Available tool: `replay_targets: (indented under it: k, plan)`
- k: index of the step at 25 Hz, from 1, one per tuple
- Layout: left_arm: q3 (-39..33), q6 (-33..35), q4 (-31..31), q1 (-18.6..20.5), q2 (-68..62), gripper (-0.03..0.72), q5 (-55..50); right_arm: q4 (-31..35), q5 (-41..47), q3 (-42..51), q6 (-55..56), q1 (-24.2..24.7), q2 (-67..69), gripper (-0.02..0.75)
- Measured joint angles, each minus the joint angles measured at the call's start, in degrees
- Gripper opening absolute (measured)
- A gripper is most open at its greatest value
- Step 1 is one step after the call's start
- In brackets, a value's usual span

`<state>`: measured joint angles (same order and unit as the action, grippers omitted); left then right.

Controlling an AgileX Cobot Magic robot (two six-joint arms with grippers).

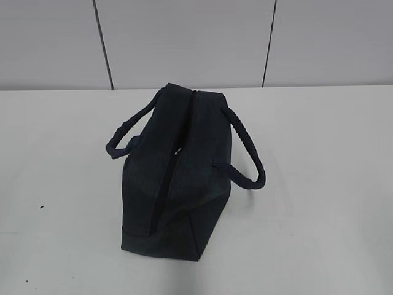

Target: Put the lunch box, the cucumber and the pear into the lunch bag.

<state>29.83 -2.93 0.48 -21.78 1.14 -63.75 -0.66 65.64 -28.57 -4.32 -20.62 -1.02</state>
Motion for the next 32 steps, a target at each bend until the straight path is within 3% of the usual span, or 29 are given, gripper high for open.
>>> replay_targets:
  k: [16,19,25,32]
  plan:
    - [-0.06,0.00,-0.48,0.87,0.00,0.300,0.15,-0.11,0.00,0.00,0.37,0.01,0.00,0.205]
    - [-0.06,0.00,-0.48,5.62,0.00,0.298,0.21,-0.22,0.00,0.00,0.37,4.23,0.00,0.205]
    - [-0.06,0.00,-0.48,19.68,0.00,0.295,0.21,-0.42,0.00,0.00,0.37,18.26,0.00,0.205]
    - [-0.06,0.00,-0.48,21.02,0.00,0.269,0.21,-0.46,0.00,0.00,0.37,20.12,0.00,0.205]
